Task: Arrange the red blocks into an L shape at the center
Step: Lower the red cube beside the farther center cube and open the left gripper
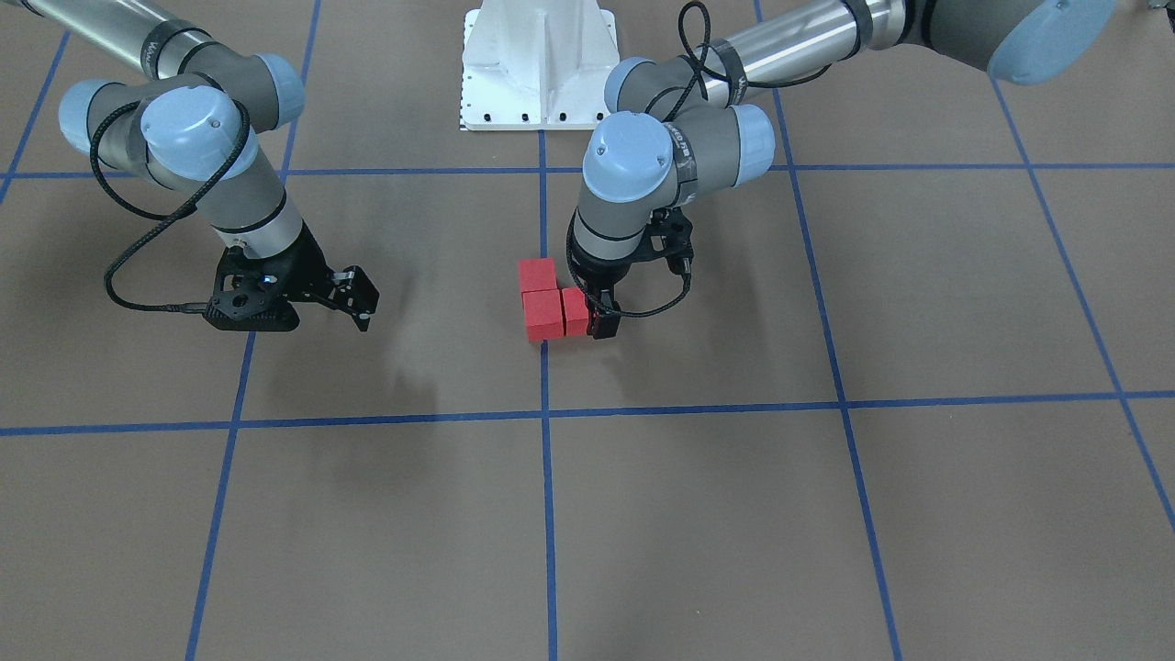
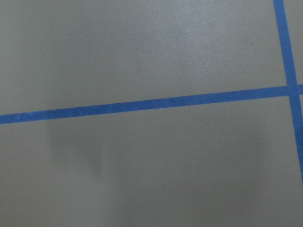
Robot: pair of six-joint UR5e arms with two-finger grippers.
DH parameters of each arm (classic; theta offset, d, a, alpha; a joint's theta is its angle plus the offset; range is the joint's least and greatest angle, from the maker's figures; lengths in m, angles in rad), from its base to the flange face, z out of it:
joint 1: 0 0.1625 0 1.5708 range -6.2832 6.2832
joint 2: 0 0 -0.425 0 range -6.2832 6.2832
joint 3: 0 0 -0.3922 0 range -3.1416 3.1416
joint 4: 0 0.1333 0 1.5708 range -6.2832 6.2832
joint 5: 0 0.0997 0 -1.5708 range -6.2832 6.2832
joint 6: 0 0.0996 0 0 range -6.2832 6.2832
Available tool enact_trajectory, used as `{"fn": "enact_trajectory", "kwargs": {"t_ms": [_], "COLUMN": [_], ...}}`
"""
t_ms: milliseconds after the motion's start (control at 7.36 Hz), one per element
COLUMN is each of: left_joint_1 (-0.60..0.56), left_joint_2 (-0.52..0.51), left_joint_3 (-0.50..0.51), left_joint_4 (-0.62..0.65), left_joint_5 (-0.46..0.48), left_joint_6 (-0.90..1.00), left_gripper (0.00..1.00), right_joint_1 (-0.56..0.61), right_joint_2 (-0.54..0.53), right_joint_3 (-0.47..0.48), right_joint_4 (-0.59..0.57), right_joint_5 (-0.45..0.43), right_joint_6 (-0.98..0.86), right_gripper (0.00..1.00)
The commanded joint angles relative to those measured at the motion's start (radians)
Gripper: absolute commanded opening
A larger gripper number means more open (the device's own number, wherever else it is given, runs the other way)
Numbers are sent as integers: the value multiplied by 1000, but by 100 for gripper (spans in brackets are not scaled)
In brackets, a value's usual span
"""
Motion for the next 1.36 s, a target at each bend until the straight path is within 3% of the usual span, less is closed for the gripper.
{"fn": "enact_trajectory", "kwargs": {"t_ms": [0, 1223], "left_joint_1": [-6, 47], "left_joint_2": [59, 79], "left_joint_3": [-80, -64], "left_joint_4": [12, 13], "left_joint_5": [-3, -2], "left_joint_6": [2, 1], "left_gripper": [100, 100], "right_joint_1": [0, 0], "right_joint_2": [-1, -1], "right_joint_3": [2, -5], "right_joint_4": [0, -2], "right_joint_5": [0, 0], "right_joint_6": [3, -3], "right_gripper": [100, 100]}}
